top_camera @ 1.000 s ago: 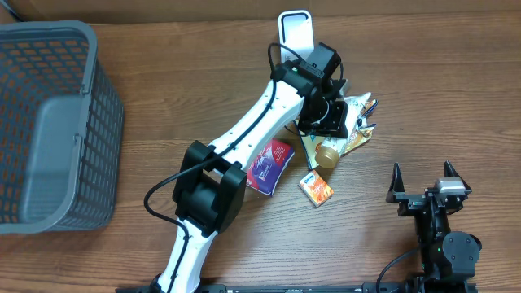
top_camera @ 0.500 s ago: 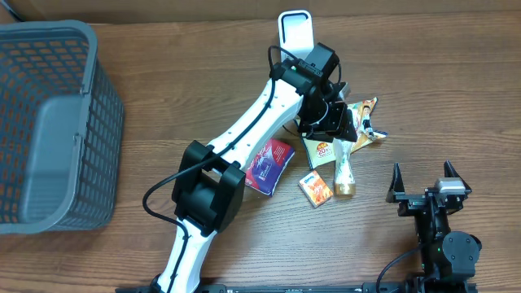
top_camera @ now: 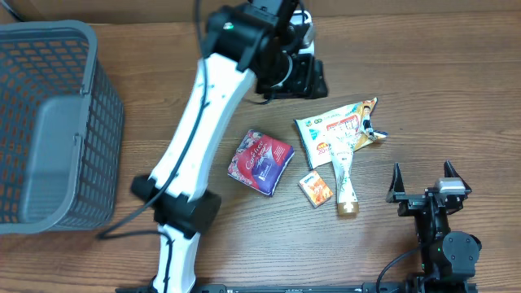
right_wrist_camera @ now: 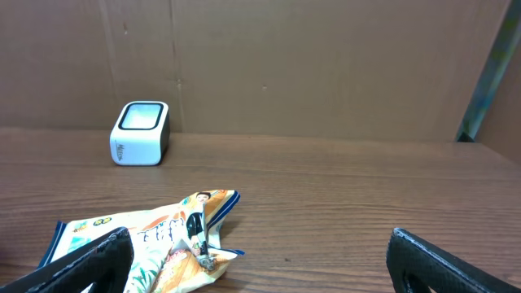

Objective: Scan the item barcode
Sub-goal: 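Retract the left arm and swing the right gripper toward the tube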

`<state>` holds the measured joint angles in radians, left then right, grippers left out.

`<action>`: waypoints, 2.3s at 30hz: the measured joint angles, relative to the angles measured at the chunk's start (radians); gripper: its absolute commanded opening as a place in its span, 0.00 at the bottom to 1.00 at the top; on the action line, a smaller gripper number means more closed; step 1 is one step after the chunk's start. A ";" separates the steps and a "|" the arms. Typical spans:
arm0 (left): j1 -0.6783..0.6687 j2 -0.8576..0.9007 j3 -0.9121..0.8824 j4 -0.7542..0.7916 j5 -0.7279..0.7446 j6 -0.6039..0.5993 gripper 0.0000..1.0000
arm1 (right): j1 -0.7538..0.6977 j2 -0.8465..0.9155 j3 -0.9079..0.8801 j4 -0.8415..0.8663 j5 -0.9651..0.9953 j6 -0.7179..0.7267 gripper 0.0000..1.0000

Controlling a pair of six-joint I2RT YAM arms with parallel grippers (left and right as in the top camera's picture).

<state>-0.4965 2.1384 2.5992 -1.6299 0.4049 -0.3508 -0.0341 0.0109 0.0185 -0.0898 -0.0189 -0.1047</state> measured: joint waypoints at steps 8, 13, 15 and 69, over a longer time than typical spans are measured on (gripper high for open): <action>0.017 -0.220 0.036 -0.056 -0.186 0.014 1.00 | 0.000 0.000 0.000 -0.001 0.000 0.000 1.00; 0.050 -0.349 0.038 -0.057 -0.248 0.014 1.00 | 0.000 0.000 0.000 0.000 -0.001 0.000 1.00; 0.064 -0.398 0.038 -0.058 -0.274 0.018 1.00 | 0.000 0.000 0.000 0.000 0.000 0.000 1.00; 0.335 -0.174 -0.428 0.032 -0.363 -0.130 1.00 | -0.025 1.227 1.478 -1.164 -0.773 -0.120 0.93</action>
<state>-0.1616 1.9648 2.1715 -1.5982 0.0418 -0.4808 -0.0593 1.2381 1.4967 -1.2541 -0.7918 -0.2249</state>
